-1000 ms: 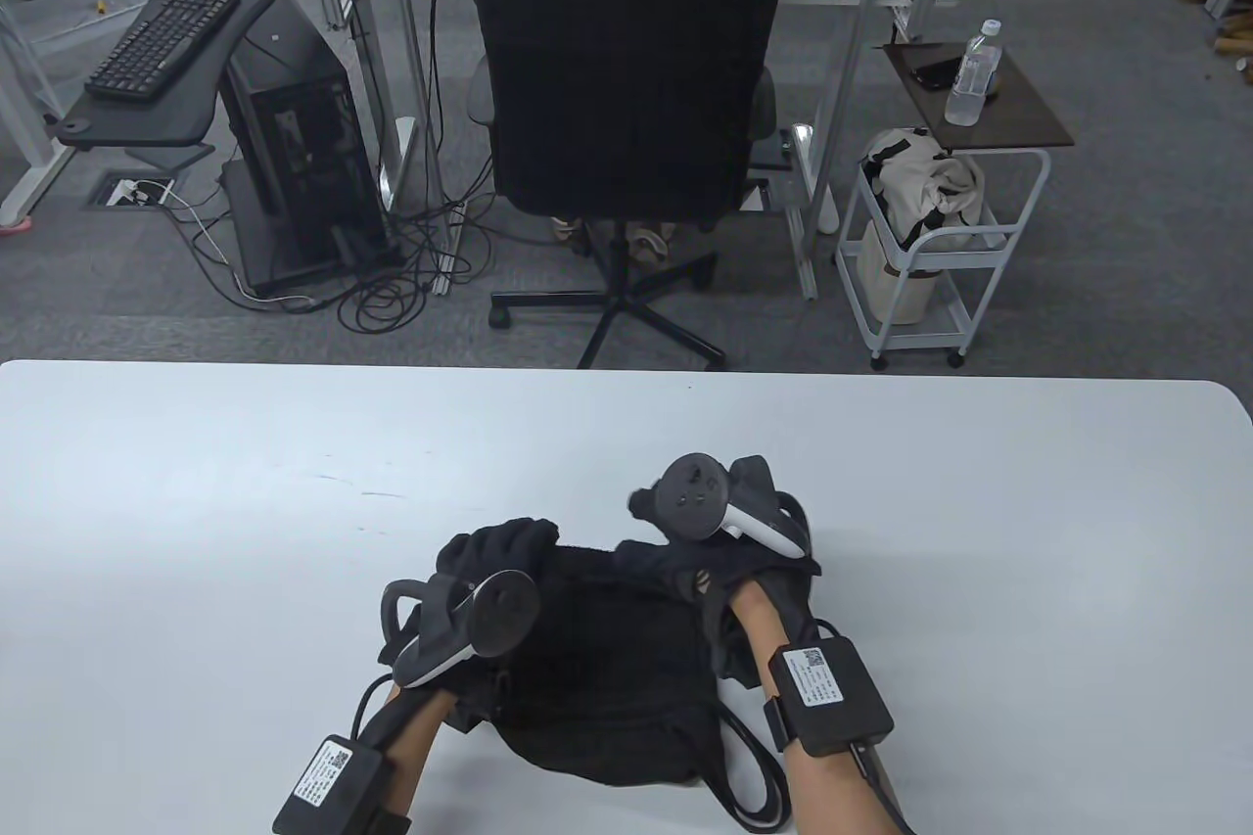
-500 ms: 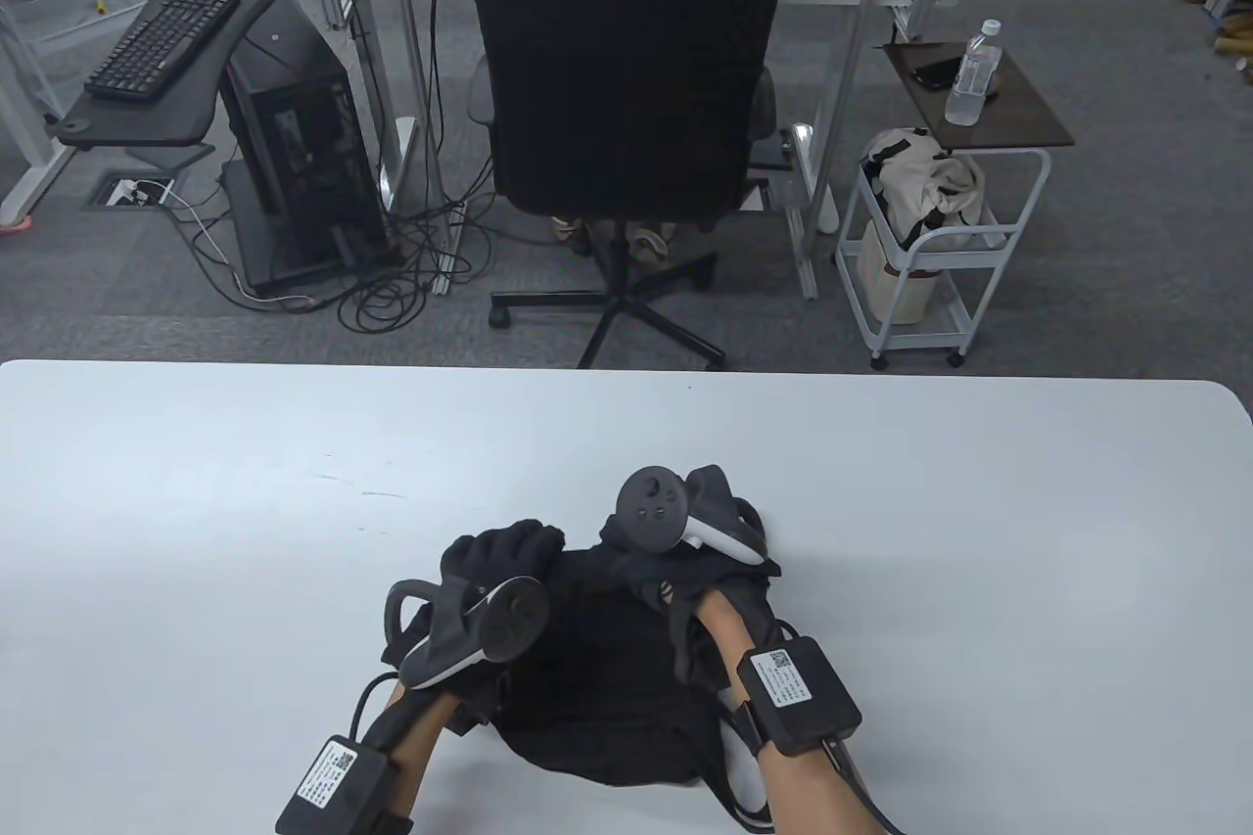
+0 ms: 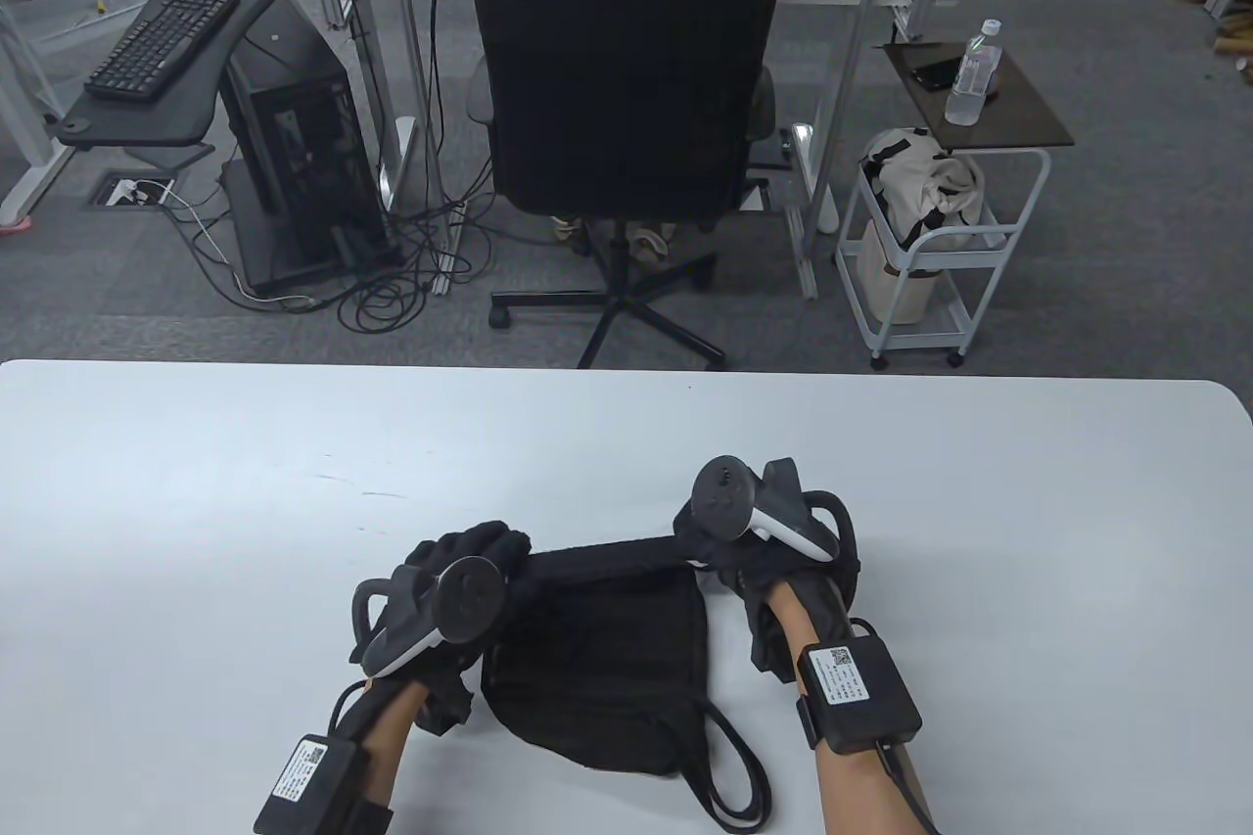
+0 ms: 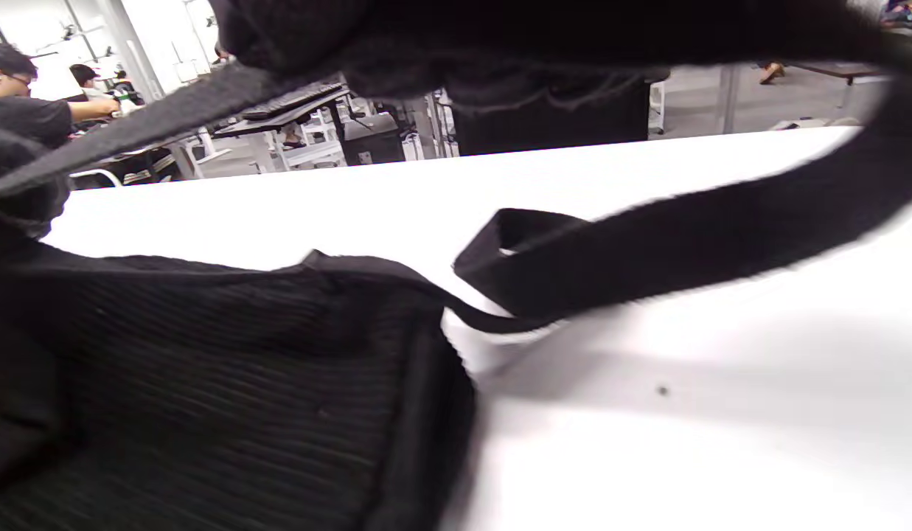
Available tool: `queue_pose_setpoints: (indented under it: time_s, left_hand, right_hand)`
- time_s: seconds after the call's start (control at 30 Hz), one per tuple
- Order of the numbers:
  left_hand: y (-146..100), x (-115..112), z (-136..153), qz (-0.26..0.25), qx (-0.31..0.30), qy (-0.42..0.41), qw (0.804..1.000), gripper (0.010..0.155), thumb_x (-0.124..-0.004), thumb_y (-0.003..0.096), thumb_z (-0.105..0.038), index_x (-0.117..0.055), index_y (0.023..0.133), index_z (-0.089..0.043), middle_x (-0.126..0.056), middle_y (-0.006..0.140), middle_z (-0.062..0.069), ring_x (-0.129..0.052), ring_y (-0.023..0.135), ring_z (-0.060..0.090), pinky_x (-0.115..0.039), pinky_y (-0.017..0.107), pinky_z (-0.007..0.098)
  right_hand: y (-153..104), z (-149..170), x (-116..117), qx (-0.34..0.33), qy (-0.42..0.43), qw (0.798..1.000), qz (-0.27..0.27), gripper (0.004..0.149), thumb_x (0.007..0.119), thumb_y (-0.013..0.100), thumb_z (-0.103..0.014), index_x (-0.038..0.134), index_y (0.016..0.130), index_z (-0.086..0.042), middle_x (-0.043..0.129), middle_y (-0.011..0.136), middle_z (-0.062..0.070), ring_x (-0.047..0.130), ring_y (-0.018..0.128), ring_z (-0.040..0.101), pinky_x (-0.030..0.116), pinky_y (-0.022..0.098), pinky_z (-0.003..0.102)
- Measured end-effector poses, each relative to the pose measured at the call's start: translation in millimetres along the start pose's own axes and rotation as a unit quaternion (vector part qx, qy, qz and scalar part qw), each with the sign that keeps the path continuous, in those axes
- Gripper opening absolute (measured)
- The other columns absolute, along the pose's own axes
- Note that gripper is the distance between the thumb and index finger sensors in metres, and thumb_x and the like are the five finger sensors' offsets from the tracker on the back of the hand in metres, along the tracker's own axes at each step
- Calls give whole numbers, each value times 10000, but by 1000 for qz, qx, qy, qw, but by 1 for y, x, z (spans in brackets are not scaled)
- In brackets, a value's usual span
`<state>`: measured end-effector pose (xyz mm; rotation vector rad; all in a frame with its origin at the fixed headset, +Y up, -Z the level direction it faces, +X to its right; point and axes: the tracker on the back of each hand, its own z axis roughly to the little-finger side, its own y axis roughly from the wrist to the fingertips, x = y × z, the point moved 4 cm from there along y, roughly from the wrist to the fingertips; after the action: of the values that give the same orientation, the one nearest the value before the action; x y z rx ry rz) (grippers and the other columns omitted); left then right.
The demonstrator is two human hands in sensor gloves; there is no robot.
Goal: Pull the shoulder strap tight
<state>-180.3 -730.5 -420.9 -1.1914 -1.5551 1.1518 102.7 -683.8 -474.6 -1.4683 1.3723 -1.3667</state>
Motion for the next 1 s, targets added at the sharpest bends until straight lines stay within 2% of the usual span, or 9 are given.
queue_pose_setpoints:
  time_s: [0.17, 0.23, 0.37, 0.43, 0.53, 0.63, 0.77, 0.93, 1.0]
  left_hand:
    - [1, -17, 2, 24, 4, -5, 1000, 630, -707, 490, -548, -700, 1062, -282, -726, 1129, -5, -838, 1001, 297, -637, 747, 651]
    - [1, -18, -4, 24, 0, 24, 999, 632, -706, 490, -547, -706, 1054, -261, -785, 1085, 25, -895, 959, 273, -670, 742, 621]
    - [1, -22, -7, 33, -2, 1, 999, 630, -716, 495, -524, -703, 1053, -232, -822, 1051, 50, -939, 909, 268, -706, 727, 594]
    - [1, -22, -8, 35, -3, 13, 999, 631, -716, 496, -523, -699, 1054, -229, -822, 1050, 53, -940, 908, 265, -708, 727, 593]
    - [1, -22, -8, 34, -4, 12, 999, 631, -720, 497, -520, -698, 1055, -225, -821, 1049, 56, -936, 908, 269, -709, 725, 591]
    - [2, -22, -9, 33, -4, 17, 999, 631, -717, 500, -520, -694, 1058, -226, -816, 1053, 54, -930, 915, 268, -707, 728, 589]
    - [2, -23, -10, 32, -5, 17, 999, 632, -715, 501, -518, -690, 1061, -225, -811, 1057, 57, -928, 916, 271, -707, 728, 587]
    - [2, -24, -8, 31, -3, -3, 1000, 631, -715, 502, -513, -688, 1061, -221, -811, 1055, 60, -928, 914, 272, -712, 725, 583]
    - [2, -25, -7, 32, -2, 0, 999, 631, -712, 502, -514, -686, 1061, -222, -810, 1057, 58, -928, 916, 269, -712, 726, 582]
  right_hand:
    - [4, 16, 2, 24, 9, 1000, 15, 407, 684, 454, -451, 875, 680, -172, 875, 713, 85, 786, 706, 376, 491, 698, 678]
    - [10, 16, 7, 41, -16, 999, 31, 409, 686, 442, -457, 873, 680, -182, 872, 725, 75, 784, 723, 370, 485, 710, 673]
    - [27, 24, 26, 90, -12, 995, 30, 430, 693, 431, -468, 851, 728, -201, 840, 802, 77, 756, 784, 383, 439, 728, 687]
    - [33, 25, 34, 122, -52, 991, 25, 534, 677, 426, -502, 768, 867, -215, 738, 948, 73, 684, 864, 396, 394, 741, 697]
    - [36, 13, 36, 127, -75, 988, -47, 733, 660, 432, -547, 534, 1073, -215, 408, 1176, 71, 462, 1025, 441, 244, 729, 758]
    - [30, -19, 15, 76, -74, 994, 9, 700, 682, 467, -502, 515, 1093, -237, 385, 1195, 59, 442, 1057, 432, 249, 737, 751]
    - [30, -75, 27, -59, -10, 994, -96, 659, 756, 499, -397, 517, 1100, -271, 419, 1203, 43, 417, 1094, 389, 296, 766, 699]
    - [49, -83, 74, -31, -86, 978, -187, 826, 894, 430, -414, 440, 1112, -319, 404, 1218, 11, 390, 1123, 360, 299, 779, 685]
    - [54, -83, 84, -36, -76, 981, -174, 751, 924, 448, -359, 520, 1081, -352, 551, 1174, 5, 525, 1091, 348, 360, 769, 693]
